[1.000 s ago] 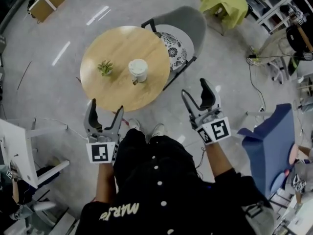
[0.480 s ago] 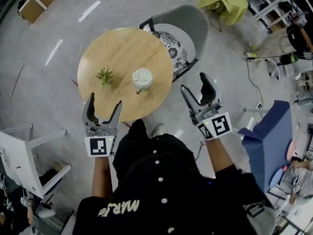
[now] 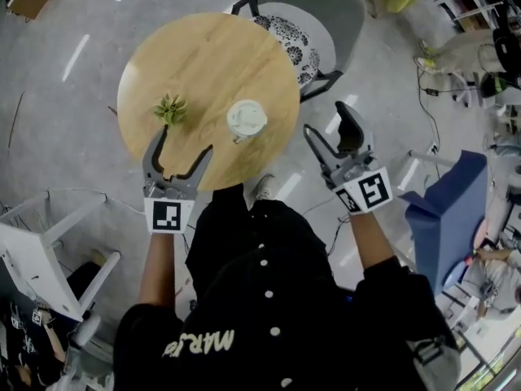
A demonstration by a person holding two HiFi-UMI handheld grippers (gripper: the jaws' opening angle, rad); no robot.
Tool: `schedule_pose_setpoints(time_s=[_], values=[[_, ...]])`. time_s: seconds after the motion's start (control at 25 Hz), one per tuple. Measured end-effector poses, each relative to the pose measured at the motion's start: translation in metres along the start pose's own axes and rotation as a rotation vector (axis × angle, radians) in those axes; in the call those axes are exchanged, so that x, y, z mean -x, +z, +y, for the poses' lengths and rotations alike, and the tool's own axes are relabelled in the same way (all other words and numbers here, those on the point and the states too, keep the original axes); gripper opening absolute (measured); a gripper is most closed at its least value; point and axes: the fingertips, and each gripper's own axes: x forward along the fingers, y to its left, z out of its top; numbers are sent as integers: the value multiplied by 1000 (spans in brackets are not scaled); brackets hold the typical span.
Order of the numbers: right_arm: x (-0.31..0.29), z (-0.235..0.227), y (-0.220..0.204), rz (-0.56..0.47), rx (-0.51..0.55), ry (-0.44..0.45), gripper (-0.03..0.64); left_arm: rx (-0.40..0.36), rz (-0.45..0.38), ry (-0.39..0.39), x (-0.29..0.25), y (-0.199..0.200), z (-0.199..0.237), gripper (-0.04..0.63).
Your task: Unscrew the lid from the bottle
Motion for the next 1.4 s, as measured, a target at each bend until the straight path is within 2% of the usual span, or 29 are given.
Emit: schedule_pose_setpoints(time_s=[0.28, 0.52, 0.64, 1.0, 1.2, 1.4], values=[[-20, 1, -68, 114, -15, 30, 311, 3, 11, -147, -55, -60, -11, 382], [-19, -1, -93, 154, -34, 41, 313, -31, -16, -255, -93, -91, -35, 382], [-14, -1, -101, 172, -51, 34, 320, -20, -10, -296, -104, -102, -47, 382], [-12, -4, -124, 184, -66, 62, 327, -30, -60, -490, -132, -106, -86, 382], [-17, -2, -124, 163, -64, 100, 327, -32, -46, -527, -145, -115, -99, 383], [-22, 2, -137, 197, -60, 148, 330, -59, -78, -587, -160, -118, -117, 383]])
